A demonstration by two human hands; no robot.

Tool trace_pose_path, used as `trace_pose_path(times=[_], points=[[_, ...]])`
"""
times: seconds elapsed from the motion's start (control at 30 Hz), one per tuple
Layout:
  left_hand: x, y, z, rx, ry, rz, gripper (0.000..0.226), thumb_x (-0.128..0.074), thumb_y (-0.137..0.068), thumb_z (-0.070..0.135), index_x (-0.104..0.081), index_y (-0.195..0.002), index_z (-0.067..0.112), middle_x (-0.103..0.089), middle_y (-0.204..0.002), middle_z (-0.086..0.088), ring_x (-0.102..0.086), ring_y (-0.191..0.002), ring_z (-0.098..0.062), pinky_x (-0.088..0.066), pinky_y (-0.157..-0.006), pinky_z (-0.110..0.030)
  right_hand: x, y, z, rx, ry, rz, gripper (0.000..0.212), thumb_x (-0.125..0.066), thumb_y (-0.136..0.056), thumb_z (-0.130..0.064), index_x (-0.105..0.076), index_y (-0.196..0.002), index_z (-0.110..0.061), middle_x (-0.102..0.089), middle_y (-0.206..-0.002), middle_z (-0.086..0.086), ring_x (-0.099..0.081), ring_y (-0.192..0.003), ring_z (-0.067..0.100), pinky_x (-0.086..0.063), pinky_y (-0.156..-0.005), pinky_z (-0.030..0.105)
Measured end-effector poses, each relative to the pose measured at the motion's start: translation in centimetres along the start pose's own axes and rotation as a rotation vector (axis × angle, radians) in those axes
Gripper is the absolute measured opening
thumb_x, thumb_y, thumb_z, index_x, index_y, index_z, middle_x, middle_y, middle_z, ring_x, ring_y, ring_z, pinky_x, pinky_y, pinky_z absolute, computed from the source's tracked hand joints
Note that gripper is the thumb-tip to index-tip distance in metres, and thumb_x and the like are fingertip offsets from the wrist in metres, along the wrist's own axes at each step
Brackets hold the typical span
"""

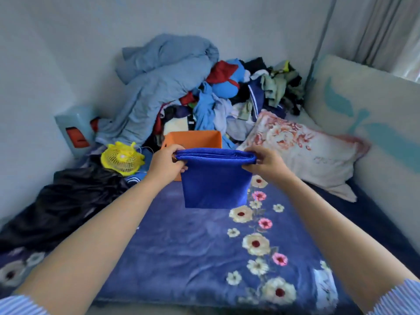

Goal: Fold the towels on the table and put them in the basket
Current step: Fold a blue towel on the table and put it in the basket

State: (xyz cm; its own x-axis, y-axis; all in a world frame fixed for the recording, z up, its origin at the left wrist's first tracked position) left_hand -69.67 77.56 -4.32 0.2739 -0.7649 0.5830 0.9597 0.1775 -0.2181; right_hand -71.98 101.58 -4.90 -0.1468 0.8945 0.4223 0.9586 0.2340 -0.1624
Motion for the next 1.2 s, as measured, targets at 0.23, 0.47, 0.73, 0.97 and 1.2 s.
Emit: trace_pose_path(times=[0.23,0.47,0.73,0.97,1.2], points=[[2.6,-8.2,-2.4,0.014,0.005,0.132,0.024,-0.049,-0.087,-0.008,-0.055,-0.096,0.013,-0.057,-0.066,0.006,-0.059,-0.047,0.004,-0.048,-0.063,-0.01,-3.6,-10.5,-1.5,0.055,0.053,-0.083,0.024,-0.056,-0.081,0.006,-0.05,-0.082,-0.017,-0.047,-0.071,-0.004,-0.046,-0.055,0.002,-0.039,-0.048,0.011],[1.3,-23.7,-3.0,0.01,0.018,0.187,0.025,-0.053,-0.084,-0.007,-0.061,-0.105,0.004,-0.055,-0.065,0.007,-0.057,-0.058,-0.004,-0.041,-0.056,-0.009,-2.4,-26.3,-0.7,0.187,0.275,0.042,0.028,-0.059,-0.079,0.005,-0.059,-0.107,0.0,-0.057,-0.103,0.014,-0.051,-0.095,0.028,-0.032,-0.072,0.019],[-1.1,-37.5,-6.3,0.07,0.079,0.265,0.021,-0.054,-0.086,-0.003,-0.062,-0.105,0.001,-0.053,-0.086,-0.001,-0.049,-0.078,-0.015,-0.04,-0.065,-0.019,-4.4,-41.3,1.8,0.2,0.355,0.1,0.036,-0.05,-0.082,0.008,-0.054,-0.116,0.0,-0.053,-0.118,0.02,-0.048,-0.108,0.033,-0.03,-0.075,0.024],[-5.3,-46.1,-14.5,0.183,0.218,0.217,0.019,-0.047,-0.092,0.0,-0.051,-0.101,0.016,-0.051,-0.077,0.007,-0.045,-0.067,-0.006,-0.039,-0.059,-0.013,-8.9,-49.8,7.8,0.08,0.336,0.023,0.031,-0.051,-0.081,0.006,-0.055,-0.112,0.002,-0.057,-0.11,0.021,-0.05,-0.094,0.033,-0.021,-0.06,0.02],[-13.7,-50.1,-27.2,0.516,0.037,-0.019,0.022,-0.044,-0.095,0.009,-0.048,-0.115,0.003,-0.05,-0.076,0.0,-0.044,-0.06,-0.015,-0.031,-0.05,-0.022,-16.4,-55.5,19.8,-0.264,0.356,-0.216,0.035,-0.045,-0.082,-0.007,-0.047,-0.114,0.006,-0.052,-0.108,0.021,-0.049,-0.105,0.036,-0.019,-0.061,0.024]])
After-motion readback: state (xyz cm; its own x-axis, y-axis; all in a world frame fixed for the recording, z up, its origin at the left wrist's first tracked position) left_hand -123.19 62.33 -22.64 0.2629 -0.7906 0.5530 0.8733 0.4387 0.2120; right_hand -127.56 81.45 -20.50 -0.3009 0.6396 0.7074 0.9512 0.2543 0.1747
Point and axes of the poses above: each hand's wrist, its own y-axis away from the middle knuckle, its own x-axis out of the back of the hand, z = x × y, the point moved 3 cm from there along -y, towards the middle knuckle
